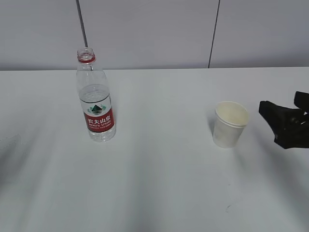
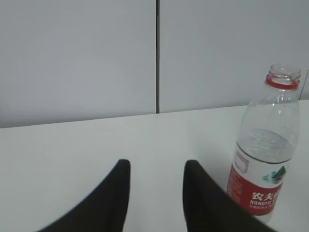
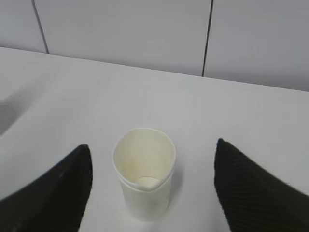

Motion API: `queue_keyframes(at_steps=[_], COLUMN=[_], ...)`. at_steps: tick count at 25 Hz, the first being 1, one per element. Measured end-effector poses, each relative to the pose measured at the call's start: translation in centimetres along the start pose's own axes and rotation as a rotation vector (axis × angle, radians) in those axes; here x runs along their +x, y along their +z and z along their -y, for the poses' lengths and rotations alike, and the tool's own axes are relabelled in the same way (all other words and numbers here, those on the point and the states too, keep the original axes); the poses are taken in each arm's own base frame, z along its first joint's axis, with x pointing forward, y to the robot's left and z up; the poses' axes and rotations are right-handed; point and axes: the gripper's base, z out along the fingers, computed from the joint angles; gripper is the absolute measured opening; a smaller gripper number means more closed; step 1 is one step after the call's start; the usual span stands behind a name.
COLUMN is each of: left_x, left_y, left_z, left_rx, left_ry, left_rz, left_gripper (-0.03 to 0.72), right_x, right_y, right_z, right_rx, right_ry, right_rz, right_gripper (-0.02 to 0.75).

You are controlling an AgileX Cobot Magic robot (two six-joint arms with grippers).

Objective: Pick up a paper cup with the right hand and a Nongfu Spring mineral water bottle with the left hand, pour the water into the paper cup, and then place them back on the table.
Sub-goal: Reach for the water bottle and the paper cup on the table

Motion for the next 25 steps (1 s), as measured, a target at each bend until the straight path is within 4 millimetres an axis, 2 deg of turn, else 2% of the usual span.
queue_keyframes(at_steps=[5,12,18,25], left_x=[0.0,0.1,0.1,0.0], left_y=[0.8,0.8,0.8,0.8], left_z=[0.4,0.6,0.6,0.7], left_rx=[0.049,0.072,0.075,0.076], left_ry=[0.028,0.056,0.059,0.06], left_rz=[0.038,0.042,0.044,0.047], left_gripper=[0.239,0.239,0.239,0.239], right_x=[2.4,5.1,8.5,9.0], right_y=[0.7,2.3,3.6,4.2], right_z=[-0.4,-0.7,-0.7,-0.6], right_rx=[-0.032,-0.061,-0.064,-0.056], right_ry=[0.019,0.053,0.056,0.056], right_rz=[0.001,0.038,-0.095,-0.111], right_gripper=[0.589,0.588,0.588,0.588])
